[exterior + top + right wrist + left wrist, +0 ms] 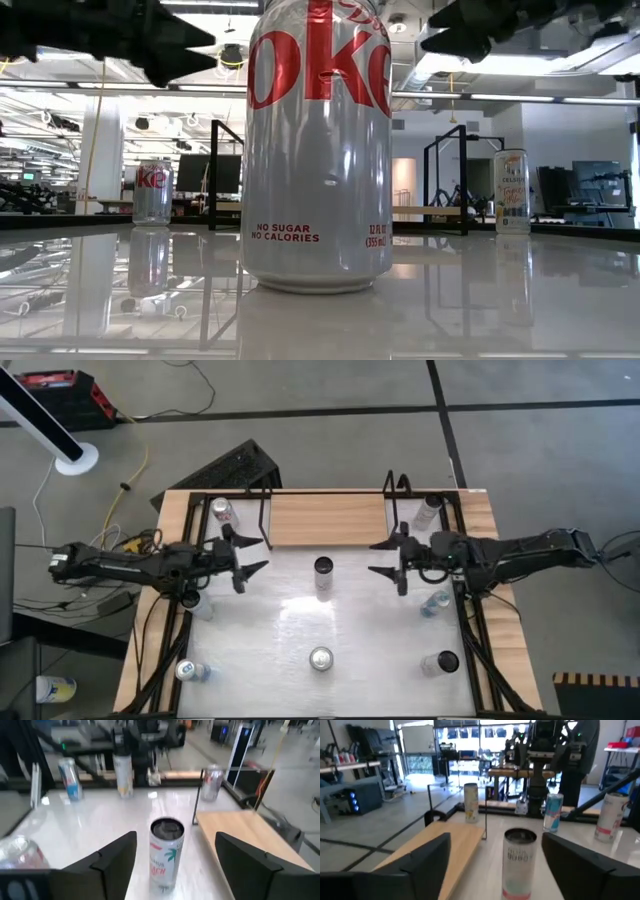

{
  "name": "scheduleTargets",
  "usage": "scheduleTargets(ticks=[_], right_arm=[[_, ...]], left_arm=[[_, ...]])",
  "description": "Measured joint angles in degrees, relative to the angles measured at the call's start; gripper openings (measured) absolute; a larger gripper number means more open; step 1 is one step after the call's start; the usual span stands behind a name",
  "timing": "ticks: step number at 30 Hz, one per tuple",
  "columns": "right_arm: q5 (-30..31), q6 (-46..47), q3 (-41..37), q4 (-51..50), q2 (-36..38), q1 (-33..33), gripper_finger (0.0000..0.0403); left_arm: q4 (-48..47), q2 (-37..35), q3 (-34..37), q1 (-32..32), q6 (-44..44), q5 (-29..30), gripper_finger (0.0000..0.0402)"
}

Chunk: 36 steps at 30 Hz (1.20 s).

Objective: Place canned beverage on shelf
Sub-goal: Put the top white-pink soda can on the shelf

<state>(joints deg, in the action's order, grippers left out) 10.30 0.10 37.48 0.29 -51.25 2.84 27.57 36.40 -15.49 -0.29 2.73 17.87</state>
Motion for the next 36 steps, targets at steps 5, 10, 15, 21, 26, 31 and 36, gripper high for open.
scheduleTargets(ticks=[5, 10, 15, 21, 26, 31, 36], right_arm=[[-0.1, -0.1, 4.1, -7.1, -3.4, 1.1, 0.0302], [0.0, -0.1, 4.5, -9.3, -3.4, 2.2, 0.0302], [0.1, 0.3, 4.6, -12.6, -1.8, 3.4, 0.0302], [0.1, 2.0, 4.6, -16.6, -1.1, 4.9, 0.0302], [0.1, 2.0, 4.6, -17.5, -1.3, 6.0, 0.0302], [0.1, 2.2, 4.6, -17.8, -1.1, 6.2, 0.0302], [0.1, 2.5, 4.6, -17.9, -1.2, 6.0, 0.0302]], left_arm=[[2.6, 12.4, -6.3, 1.6, 0.9, -2.7, 0.0338], [4.7, 26.2, -14.1, 2.3, 2.7, -8.0, 0.0341], [5.6, 37.8, -22.1, 2.2, 4.9, -9.7, 0.0341], [6.4, 47.0, -28.5, 2.3, 5.2, -9.7, 0.0341], [6.6, 52.1, -31.1, 2.3, 4.1, -9.8, 0.0341], [6.9, 55.8, -31.8, 2.3, 2.5, -9.6, 0.0341], [5.7, 56.5, -31.8, 2.3, 2.7, -6.7, 0.0341]])
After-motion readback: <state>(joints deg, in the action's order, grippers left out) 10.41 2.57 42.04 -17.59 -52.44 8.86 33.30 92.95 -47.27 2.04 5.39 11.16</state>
